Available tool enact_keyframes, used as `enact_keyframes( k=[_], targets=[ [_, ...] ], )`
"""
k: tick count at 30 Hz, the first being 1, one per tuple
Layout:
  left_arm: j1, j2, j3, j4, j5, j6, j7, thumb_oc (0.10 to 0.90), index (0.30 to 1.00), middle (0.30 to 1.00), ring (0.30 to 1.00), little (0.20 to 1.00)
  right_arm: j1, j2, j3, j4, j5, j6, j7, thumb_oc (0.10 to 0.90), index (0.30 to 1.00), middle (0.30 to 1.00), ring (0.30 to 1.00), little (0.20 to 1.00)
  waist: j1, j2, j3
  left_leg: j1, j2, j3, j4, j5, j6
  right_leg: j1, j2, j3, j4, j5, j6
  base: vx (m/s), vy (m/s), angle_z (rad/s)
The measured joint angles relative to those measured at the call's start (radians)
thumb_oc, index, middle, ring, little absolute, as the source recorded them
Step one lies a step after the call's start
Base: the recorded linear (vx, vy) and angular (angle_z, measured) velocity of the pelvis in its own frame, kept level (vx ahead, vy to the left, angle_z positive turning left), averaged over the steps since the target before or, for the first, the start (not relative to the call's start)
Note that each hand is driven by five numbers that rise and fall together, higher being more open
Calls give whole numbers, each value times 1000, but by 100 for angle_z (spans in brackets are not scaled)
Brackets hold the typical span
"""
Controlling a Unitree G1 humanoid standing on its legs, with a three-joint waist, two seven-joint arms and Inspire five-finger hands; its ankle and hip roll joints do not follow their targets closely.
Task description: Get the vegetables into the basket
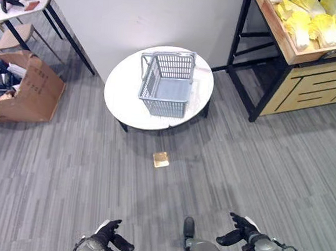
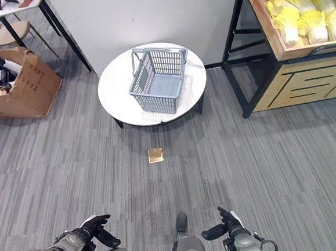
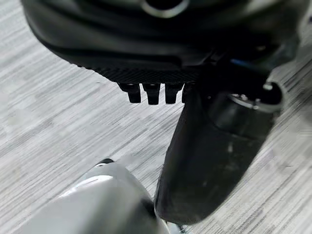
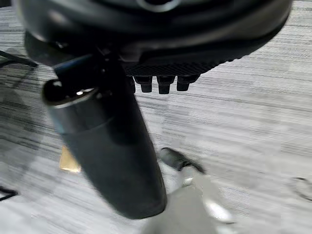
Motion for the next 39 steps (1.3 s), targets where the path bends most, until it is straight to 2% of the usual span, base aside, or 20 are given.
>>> enact_keyframes(
  k=[1, 4, 5, 7, 8, 10, 11, 12, 13, 17, 18, 20, 27, 29, 31, 32, 35, 37, 38, 39],
  targets=[
    [-5, 5, -4, 2, 2, -2, 7, 900, 1000, 1000, 1000, 1000, 13, -8, -10, 1, -1, 2, -7, 900, 1000, 1000, 1000, 1000, -3, 0, 1, -38, 0, 24, -87, 3, 2, 18, 0, -1, -21, -13, -11, 343, 87, 16],
    [-21, 15, -29, -6, 33, -7, 16, 900, 1000, 1000, 1000, 1000, 23, -25, -10, 5, -14, 5, -11, 900, 1000, 1000, 1000, 1000, 7, 3, 1, -70, 3, 56, -315, 51, 16, 39, 2, 12, -44, -14, -5, 195, 73, -20],
    [-21, 17, -15, -21, 39, -11, 17, 900, 1000, 1000, 1000, 1000, 27, -33, -10, -1, -29, 2, -13, 900, 1000, 1000, 1000, 1000, 17, 7, 2, -94, 11, 56, -328, 83, 25, 45, 8, 35, -44, -7, 5, 370, 163, -63],
    [-23, 15, -9, -27, 51, -12, 19, 900, 1000, 1000, 1000, 1000, 29, -34, -10, -17, -40, -4, -19, 900, 1000, 1000, 1000, 1000, 16, 21, 5, -112, 28, 59, -358, 122, 18, 69, 23, 64, -44, -25, 20, 286, 143, -57],
    [-22, 15, -10, -27, 51, -13, 19, 900, 1000, 1000, 1000, 1000, 32, -33, -9, -20, -41, -4, -19, 900, 1000, 1000, 1000, 1000, 17, 23, 5, -110, 32, 65, -357, 132, 27, 78, 26, 67, -43, -16, 3, 174, 105, -46],
    [-23, 16, -5, -26, 51, -17, 21, 900, 1000, 1000, 1000, 1000, 38, -28, -9, -15, -43, -3, -16, 900, 1000, 1000, 1000, 1000, 16, 24, 7, -126, 26, 73, -327, 141, 38, 102, 24, 88, -43, -34, 18, 235, 180, -37],
    [-17, 14, 0, -23, 52, -17, 18, 900, 1000, 1000, 1000, 1000, 43, -18, -11, -10, -44, 1, -15, 900, 1000, 1000, 1000, 1000, 15, 25, 7, -103, 21, 89, -353, 147, 47, 126, 22, 107, -43, -49, 36, 258, 290, -40],
    [-10, 11, -1, -22, 53, -17, 18, 900, 1000, 1000, 1000, 1000, 58, -15, -11, -15, -44, -1, -14, 900, 1000, 1000, 1000, 1000, 15, 33, 4, -89, 20, 113, -361, 183, 85, 140, 21, 116, -42, -62, 55, 285, 371, -34],
    [-15, 10, -4, -21, 74, -17, 20, 900, 1000, 1000, 1000, 1000, 64, -11, -12, -16, -51, -1, -15, 900, 1000, 1000, 1000, 1000, 9, 40, 6, -74, 9, 129, -366, 171, 103, 151, 7, 122, -42, -77, 78, 217, 285, -17],
    [-25, 12, -14, -21, 88, -10, 22, 900, 1000, 1000, 1000, 1000, 65, 13, -21, -12, -70, -5, -11, 900, 1000, 1000, 1000, 1000, 7, 18, 18, -56, -62, 152, -365, 102, 176, 119, -65, 137, 39, -116, 136, 96, 163, -3],
    [-21, 15, -17, -21, 88, -9, 22, 900, 1000, 1000, 1000, 1000, 63, 22, -21, -12, -70, -7, -9, 900, 1000, 1000, 1000, 1000, 19, 15, 18, -46, -79, 173, -365, 64, 185, 98, -86, 149, 81, -146, 155, 66, 164, -23],
    [-22, 30, -19, -21, 89, -7, 24, 900, 1000, 1000, 1000, 1000, 44, 38, -20, -15, -78, -8, -10, 900, 1000, 1000, 1000, 1000, 23, -2, 23, -51, -110, 186, -365, 43, 196, 69, -118, 166, 120, -179, 182, 48, 132, -21],
    [2, 83, -20, -8, 89, 18, 24, 900, 1000, 1000, 1000, 1000, 14, 54, -20, -18, -77, -3, -13, 900, 1000, 1000, 1000, 1000, 34, -46, 23, -58, -149, 230, -365, 2, 227, -9, -142, 195, 213, -181, 204, 37, 153, -18],
    [6, 82, -21, -7, 89, 20, 24, 900, 1000, 1000, 1000, 1000, 0, 58, -19, -19, -77, 0, -17, 900, 1000, 1000, 1000, 1000, 33, -45, 23, -57, -141, 240, -366, -1, 231, -56, -140, 193, 292, -181, 204, 27, 105, -17],
    [2, 89, -37, -6, 88, 20, 22, 900, 1000, 1000, 1000, 1000, -8, 60, -19, -26, -77, -2, -19, 900, 1000, 1000, 1000, 1000, 28, -52, 24, -37, -142, 247, -371, -17, 234, -129, -155, 173, 458, -179, 204, 89, 64, -17],
    [6, 90, -41, -6, 87, 19, 24, 900, 1000, 1000, 1000, 1000, 1, 63, -17, -36, -76, -6, -21, 900, 1000, 1000, 1000, 1000, 27, -61, 17, -19, -142, 252, -371, -26, 253, -169, -172, 153, 513, -179, 206, 108, 25, -18],
    [11, 93, -41, -9, 87, 24, 24, 900, 1000, 1000, 1000, 1000, -7, 64, -17, -40, -76, -8, -25, 900, 1000, 1000, 1000, 1000, 25, -70, 16, -13, -134, 274, -371, -31, 256, -216, -183, 106, 445, -183, 214, 173, -5, -23],
    [-70, 142, -58, 61, 69, 54, -31, 900, 1000, 1000, 1000, 1000, -9, 74, -9, -37, -74, 0, -10, 900, 1000, 1000, 1000, 1000, 17, -89, 8, 16, -123, 305, -366, -30, 249, -221, -160, 97, 324, -139, 211, 204, -97, -29],
    [-41, 147, -51, 46, 59, 66, 1, 900, 1000, 1000, 1000, 1000, -8, 92, -2, -51, -74, 3, -13, 900, 1000, 1000, 1000, 1000, 17, -102, 8, 45, -113, 324, -372, -47, 226, -230, -147, 89, 264, -100, 213, 213, -169, -71],
    [7, 147, -15, 10, 59, 45, 43, 900, 1000, 1000, 1000, 1000, -5, 98, 10, -55, -75, 0, -21, 900, 1000, 1000, 1000, 1000, 13, -107, 5, 73, -108, 350, -371, -62, 203, -237, -135, 94, 193, -65, 214, 228, -155, -63]
  ],
)
